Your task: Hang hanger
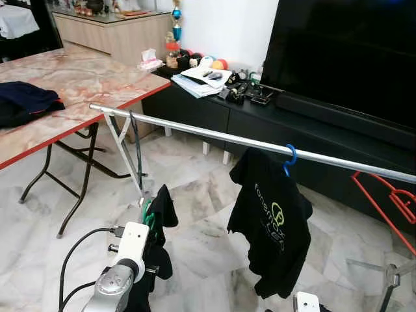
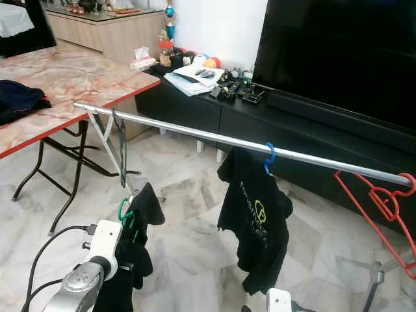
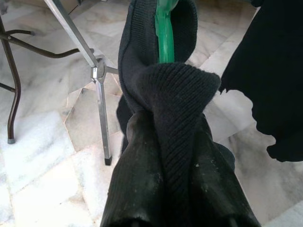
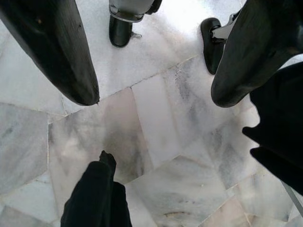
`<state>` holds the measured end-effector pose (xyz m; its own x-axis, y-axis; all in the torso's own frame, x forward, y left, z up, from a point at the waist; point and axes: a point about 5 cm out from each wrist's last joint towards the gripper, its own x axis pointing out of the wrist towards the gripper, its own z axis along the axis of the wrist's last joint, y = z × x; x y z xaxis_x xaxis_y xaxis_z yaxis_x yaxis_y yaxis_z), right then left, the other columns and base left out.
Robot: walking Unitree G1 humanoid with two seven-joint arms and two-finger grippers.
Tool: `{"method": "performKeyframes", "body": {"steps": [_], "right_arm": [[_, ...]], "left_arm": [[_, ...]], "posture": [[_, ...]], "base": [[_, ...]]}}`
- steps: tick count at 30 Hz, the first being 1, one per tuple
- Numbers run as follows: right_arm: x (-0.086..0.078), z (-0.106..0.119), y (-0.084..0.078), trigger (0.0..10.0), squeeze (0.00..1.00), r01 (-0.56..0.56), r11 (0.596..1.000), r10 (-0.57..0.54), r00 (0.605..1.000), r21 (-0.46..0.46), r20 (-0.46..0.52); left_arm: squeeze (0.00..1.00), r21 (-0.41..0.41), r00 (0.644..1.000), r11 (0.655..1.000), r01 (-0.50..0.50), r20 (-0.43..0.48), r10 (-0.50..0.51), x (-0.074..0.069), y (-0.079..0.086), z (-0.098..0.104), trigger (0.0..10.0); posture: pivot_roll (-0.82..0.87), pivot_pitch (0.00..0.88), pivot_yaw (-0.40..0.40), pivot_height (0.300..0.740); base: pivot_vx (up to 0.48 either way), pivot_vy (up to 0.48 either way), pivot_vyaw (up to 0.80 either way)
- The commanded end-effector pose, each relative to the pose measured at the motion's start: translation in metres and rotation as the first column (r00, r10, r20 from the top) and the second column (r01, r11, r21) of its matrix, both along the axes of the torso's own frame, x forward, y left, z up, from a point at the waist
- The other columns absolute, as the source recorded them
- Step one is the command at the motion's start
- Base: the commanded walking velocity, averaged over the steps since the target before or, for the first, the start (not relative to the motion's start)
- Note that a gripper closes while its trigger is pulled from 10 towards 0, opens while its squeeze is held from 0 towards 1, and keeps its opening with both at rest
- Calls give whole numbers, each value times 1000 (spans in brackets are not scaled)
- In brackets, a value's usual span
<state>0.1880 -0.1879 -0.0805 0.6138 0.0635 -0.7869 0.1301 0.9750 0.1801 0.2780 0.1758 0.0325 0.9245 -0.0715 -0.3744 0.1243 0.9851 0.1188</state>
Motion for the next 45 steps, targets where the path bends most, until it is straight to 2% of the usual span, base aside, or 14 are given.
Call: {"method": "performKeyframes", "body": {"steps": [1,25,29,41,45], "right_arm": [[1,1,-2,10000,0,11,1000,-11,1000,2,1],[1,1,-2,10000,0,11,1000,-11,1000,2,1],[-2,-1,-3,10000,0,43,999,-44,999,-21,-9],[-6,-3,-5,10000,0,52,998,-53,998,-25,-24],[-6,-3,-2,10000,0,46,999,-47,999,-22,-28]], "left_arm": [[0,-2,1000,1000,10,30,-10,4,-2,6,10000],[0,-2,1000,1000,10,30,-10,4,-2,6,10000],[0,4,990,993,117,83,-117,2,3,18,10000],[0,9,985,989,149,82,-149,1,-1,18,10000],[0,8,983,986,164,80,-164,0,-1,19,10000]], "posture": [[6,0,-49,740],[6,0,-49,740],[24,20,-33,740],[27,22,-30,740],[31,24,-27,740]], "base": [[0,0,0],[0,0,0],[402,0,0],[452,0,0],[458,0,-788]]}}
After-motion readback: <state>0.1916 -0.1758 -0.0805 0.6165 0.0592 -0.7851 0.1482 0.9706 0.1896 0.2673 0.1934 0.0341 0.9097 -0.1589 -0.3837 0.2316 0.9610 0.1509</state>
